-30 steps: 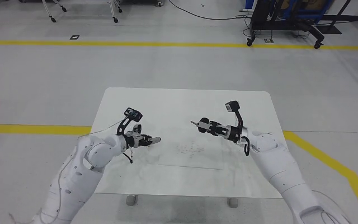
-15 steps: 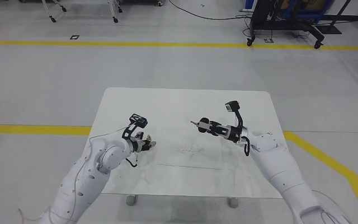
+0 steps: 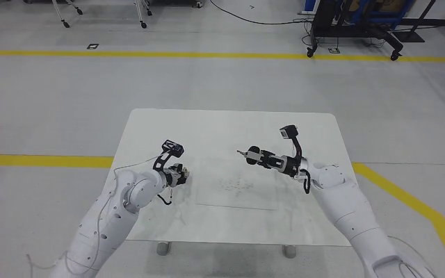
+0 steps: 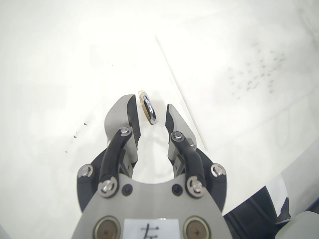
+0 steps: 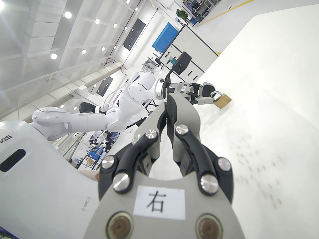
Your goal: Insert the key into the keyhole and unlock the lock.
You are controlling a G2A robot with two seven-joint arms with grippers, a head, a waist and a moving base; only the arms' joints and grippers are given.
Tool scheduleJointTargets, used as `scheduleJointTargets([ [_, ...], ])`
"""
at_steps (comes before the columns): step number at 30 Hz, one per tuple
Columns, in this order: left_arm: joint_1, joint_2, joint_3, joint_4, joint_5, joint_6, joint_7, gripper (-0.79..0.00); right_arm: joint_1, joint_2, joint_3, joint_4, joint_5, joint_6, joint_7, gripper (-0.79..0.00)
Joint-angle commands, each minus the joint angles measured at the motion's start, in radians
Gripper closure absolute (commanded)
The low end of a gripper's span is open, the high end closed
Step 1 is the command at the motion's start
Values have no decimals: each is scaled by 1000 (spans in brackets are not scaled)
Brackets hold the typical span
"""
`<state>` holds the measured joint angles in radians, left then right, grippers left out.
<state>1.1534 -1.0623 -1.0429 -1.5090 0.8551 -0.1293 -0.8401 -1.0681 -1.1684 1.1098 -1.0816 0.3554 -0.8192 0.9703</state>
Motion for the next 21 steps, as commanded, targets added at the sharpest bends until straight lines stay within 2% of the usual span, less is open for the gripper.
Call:
scheduleJointTargets([
  [1,-10,-4,9,12,0,7,8,-182,0,0,0,0,0,0,0,0],
  [2,-14,-6,13,16,-1,10,11,-114,0,0,0,0,0,0,0,0],
  [3,-18,-8,17,22,0,11,11,0,0,0,0,0,0,0,0,0],
  [15,-37,-19,33,58,29,48,11,0,0,0,0,0,0,0,0,0],
  [21,-24,-22,6,59,-8,27,108,0,0,0,0,0,0,0,0,0],
])
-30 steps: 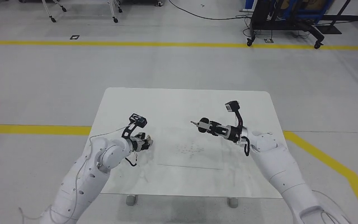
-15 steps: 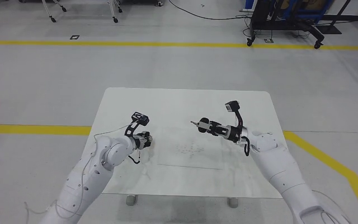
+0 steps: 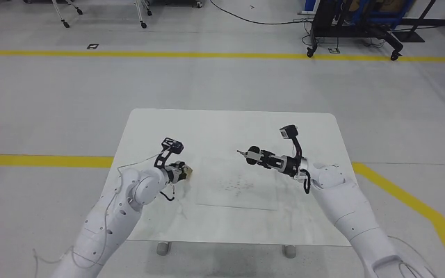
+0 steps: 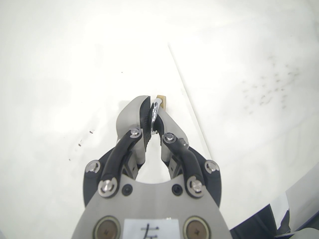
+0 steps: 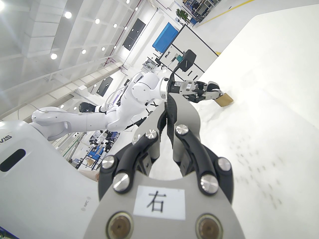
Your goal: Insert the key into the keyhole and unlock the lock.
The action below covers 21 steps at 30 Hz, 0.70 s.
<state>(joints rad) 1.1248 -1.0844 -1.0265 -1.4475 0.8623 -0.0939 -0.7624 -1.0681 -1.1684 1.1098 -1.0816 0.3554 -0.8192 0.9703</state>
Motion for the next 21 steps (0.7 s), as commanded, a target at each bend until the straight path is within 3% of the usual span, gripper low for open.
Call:
scheduleJointTargets([
  [1,12,1,-23,-6,-33,-23,63,0,0,0,0,0,0,0,0,0],
  [5,56,6,-89,-12,-142,-117,201,0,0,0,0,0,0,0,0,0],
  [10,101,12,-168,32,-379,-330,296,0,0,0,0,0,0,0,0,0],
  [21,102,12,-172,38,-392,-341,294,0,0,0,0,0,0,0,0,0],
])
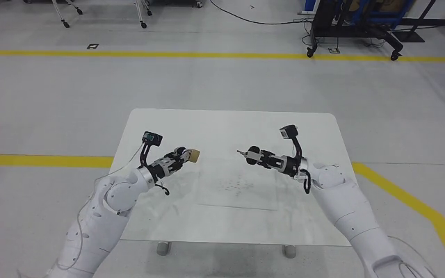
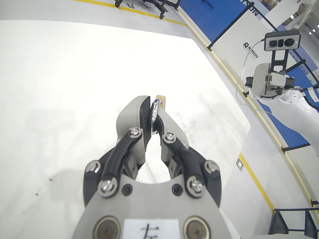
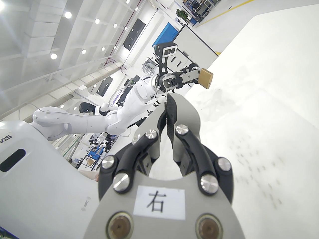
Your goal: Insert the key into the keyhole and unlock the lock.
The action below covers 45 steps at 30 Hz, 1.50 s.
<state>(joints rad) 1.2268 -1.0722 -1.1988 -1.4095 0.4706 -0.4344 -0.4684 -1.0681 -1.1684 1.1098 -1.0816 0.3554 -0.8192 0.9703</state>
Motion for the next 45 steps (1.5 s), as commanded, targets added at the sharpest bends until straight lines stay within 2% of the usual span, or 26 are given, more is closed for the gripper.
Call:
scheduleJointTargets([
  [1,0,0,0,0,0,0,0,0,0,0,0,0,0,0,0,0],
  [9,4,-1,4,-4,-8,-5,0,0,0,0,0,0,0,0,0,0],
  [12,-3,-4,10,7,-70,-52,-19,0,-12,0,-2,-27,-20,17,-27,0],
  [14,-22,-7,21,36,-183,-130,-71,0,-23,1,-5,-49,-25,24,-33,0],
  [17,-74,-14,47,109,-423,-245,-216,0,-28,2,-6,-56,-20,36,-34,0],
  [20,-134,-19,73,179,-569,-292,-338,0,-29,2,-10,-58,16,39,-15,0],
  [21,-152,-19,80,196,-570,-285,-364,0,-28,2,-10,-57,28,40,-9,0],
  [29,-152,-19,80,196,-570,-285,-364,0,-28,2,-10,-57,28,40,-9,0],
  [32,-138,-21,88,171,-572,-265,-352,0,-28,2,-10,-57,28,40,-9,0],
  [34,-138,-23,97,173,-611,-268,-366,0,-35,0,-21,-79,-5,72,-37,0],
  [37,-153,-29,121,202,-747,-284,-447,0,-41,-8,-54,-127,-48,117,-82,0],
  [40,-180,-35,145,244,-922,-287,-589,0,-38,-19,-90,-151,-65,144,-123,0],
  [41,-189,-36,150,259,-985,-277,-640,0,-36,-23,-101,-153,-67,149,-132,0],
  [45,-211,-36,164,278,-1134,-196,-721,0,-28,-34,-128,-145,-63,139,-157,0],
])
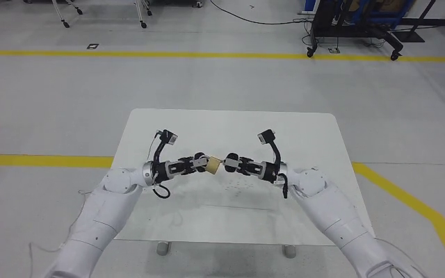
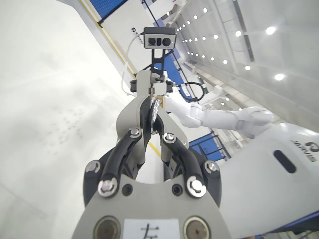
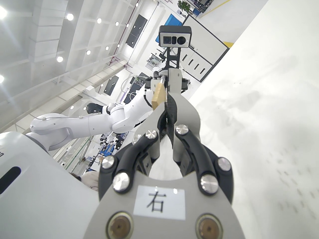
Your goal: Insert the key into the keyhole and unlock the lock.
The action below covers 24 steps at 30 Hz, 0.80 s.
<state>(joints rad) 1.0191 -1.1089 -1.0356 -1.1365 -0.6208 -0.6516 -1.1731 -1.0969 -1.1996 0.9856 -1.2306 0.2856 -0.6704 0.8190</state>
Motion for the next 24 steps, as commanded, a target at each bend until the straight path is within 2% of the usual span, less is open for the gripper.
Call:
scheduleJointTargets([
  [1,-6,2,1,10,-60,30,-26,0,1,-5,-9,7,23,-23,-7,0],
  [10,-30,5,43,25,-45,42,-38,0,-4,-14,9,13,61,-141,-92,0],
  [16,-53,-2,89,48,-48,49,-45,0,4,-22,-12,16,31,-145,-105,0],
  [24,-86,-12,129,96,-55,39,-34,0,13,-24,-37,19,79,-125,-11,0],
])
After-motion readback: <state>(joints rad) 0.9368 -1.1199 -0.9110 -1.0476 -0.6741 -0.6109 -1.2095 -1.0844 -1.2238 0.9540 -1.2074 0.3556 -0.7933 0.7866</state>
